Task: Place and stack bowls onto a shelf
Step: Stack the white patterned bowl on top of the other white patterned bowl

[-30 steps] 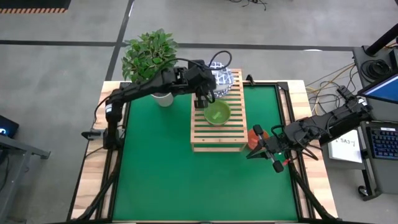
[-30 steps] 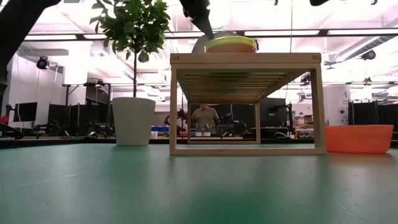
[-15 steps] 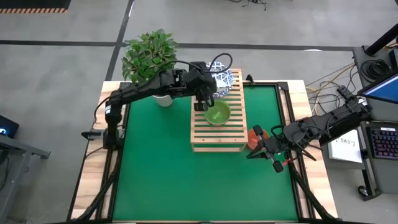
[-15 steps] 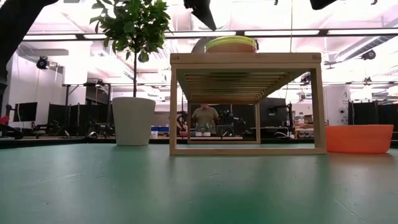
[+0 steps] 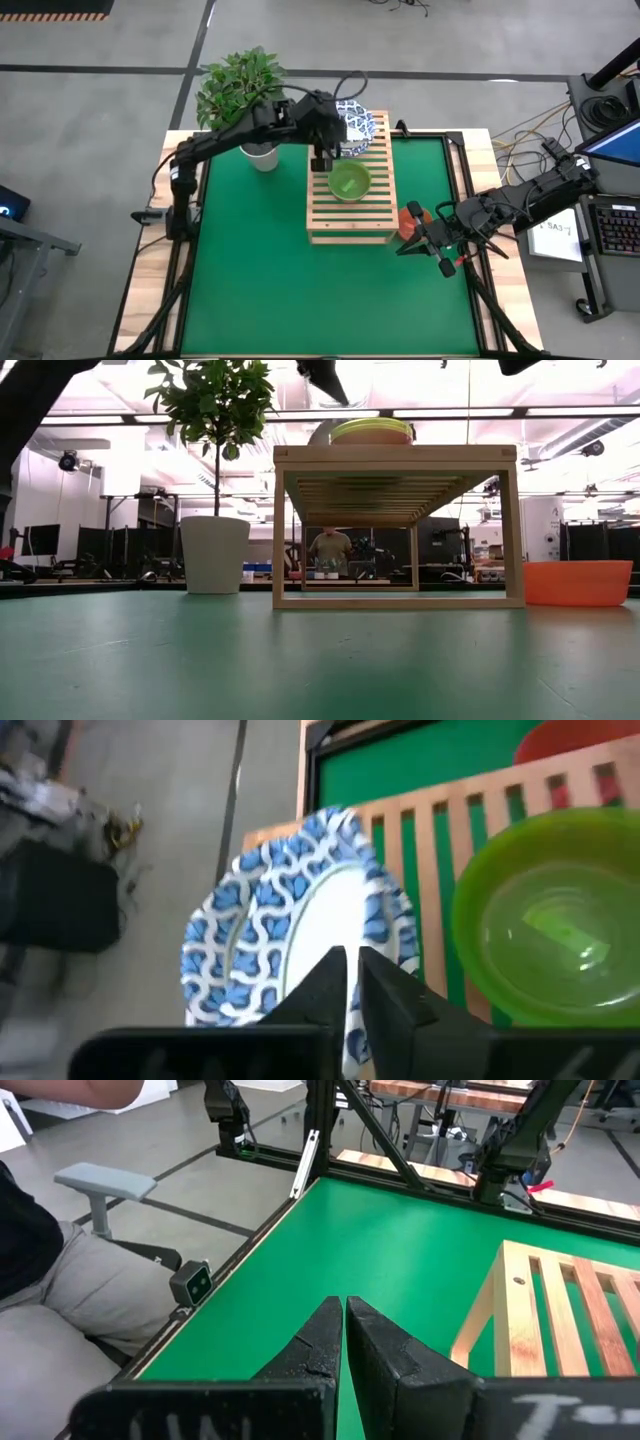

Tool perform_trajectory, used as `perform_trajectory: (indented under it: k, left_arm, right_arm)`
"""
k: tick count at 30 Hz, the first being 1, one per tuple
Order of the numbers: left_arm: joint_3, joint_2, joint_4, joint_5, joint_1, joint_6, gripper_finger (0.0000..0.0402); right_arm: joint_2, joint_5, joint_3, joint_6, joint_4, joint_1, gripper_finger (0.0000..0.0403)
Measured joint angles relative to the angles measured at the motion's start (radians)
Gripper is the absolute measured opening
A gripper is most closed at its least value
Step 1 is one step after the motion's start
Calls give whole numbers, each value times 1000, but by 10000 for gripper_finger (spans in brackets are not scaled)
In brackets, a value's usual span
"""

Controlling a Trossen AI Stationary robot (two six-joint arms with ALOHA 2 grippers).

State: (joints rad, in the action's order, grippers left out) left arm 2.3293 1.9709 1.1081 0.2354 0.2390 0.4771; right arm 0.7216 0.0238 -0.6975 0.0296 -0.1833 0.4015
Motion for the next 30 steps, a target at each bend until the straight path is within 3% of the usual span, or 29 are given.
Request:
perform_trajectory:
  k: [18, 23, 30]
  left_arm:
    - [-9, 45, 44, -9, 17, -123, 0]
    - [-9, 42, 148, 75, 17, -147, 0]
    - [-9, 34, 129, 80, 22, -126, 0]
  right_arm:
    - [0, 0, 6, 8, 0, 0, 9]
    - [0, 0, 6, 8, 0, 0, 9]
    - [0, 0, 12, 20, 0, 0, 9]
